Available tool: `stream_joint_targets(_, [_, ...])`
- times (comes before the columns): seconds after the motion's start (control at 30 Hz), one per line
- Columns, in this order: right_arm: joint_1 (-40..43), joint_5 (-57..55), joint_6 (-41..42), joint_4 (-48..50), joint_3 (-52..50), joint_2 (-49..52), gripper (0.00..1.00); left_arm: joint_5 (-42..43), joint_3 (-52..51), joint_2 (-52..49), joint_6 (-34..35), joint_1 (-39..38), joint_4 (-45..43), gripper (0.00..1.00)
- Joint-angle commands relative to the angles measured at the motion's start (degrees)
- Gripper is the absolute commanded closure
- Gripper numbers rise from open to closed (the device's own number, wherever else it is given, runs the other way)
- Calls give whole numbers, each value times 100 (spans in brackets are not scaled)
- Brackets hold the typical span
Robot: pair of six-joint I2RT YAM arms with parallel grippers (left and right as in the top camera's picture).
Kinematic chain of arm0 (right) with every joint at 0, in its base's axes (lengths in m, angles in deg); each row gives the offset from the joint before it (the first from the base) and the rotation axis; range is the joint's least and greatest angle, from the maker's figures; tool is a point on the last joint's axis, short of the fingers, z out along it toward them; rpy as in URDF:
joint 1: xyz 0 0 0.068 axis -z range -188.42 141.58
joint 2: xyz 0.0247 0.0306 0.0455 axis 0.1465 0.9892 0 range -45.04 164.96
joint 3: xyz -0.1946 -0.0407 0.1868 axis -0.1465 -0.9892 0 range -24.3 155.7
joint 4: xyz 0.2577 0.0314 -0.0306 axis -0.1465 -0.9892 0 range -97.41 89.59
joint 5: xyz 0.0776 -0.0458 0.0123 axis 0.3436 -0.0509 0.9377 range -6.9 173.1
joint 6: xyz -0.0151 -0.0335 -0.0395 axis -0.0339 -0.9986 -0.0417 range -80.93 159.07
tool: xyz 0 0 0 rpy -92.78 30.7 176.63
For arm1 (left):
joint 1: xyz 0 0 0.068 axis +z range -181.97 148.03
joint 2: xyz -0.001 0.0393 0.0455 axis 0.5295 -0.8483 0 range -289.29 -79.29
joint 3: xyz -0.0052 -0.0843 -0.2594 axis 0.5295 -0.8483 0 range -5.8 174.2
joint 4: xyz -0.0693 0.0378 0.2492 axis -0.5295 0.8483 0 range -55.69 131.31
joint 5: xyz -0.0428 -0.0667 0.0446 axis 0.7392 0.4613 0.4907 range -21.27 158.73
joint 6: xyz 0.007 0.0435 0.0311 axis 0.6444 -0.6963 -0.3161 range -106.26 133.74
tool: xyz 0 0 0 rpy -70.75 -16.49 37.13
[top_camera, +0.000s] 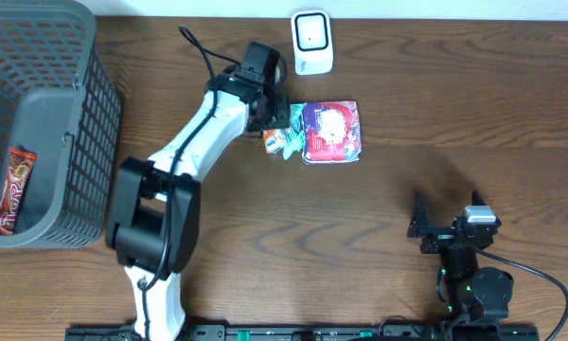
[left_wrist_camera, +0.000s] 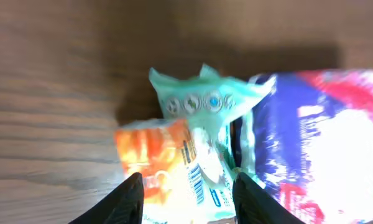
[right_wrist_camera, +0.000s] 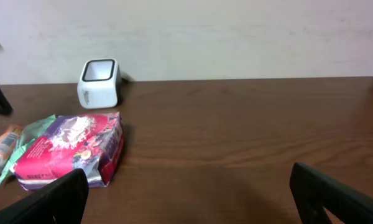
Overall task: Scan the item barcode
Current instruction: 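Carry the small orange box beside the green packet and release it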
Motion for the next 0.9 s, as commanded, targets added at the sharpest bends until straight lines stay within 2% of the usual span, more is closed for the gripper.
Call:
stream_joint_targets(0.0, [24,-9,-83,-15,-17,-31,1,-778,52,603,-114,66,52,52])
stream_joint_targets(0.3, [24,-9,-81,-15,-17,-31,1,-872,-2,960,-205,15,286,54])
stream_joint_targets(0.5, [24,-9,-81,-15,-17,-31,1,-868,-315,761,-118,-83,315,91])
stream_joint_targets(0.87, [24,-9,-81,-15,-17,-31,1,-866,-348,-42,74,-354,24,92])
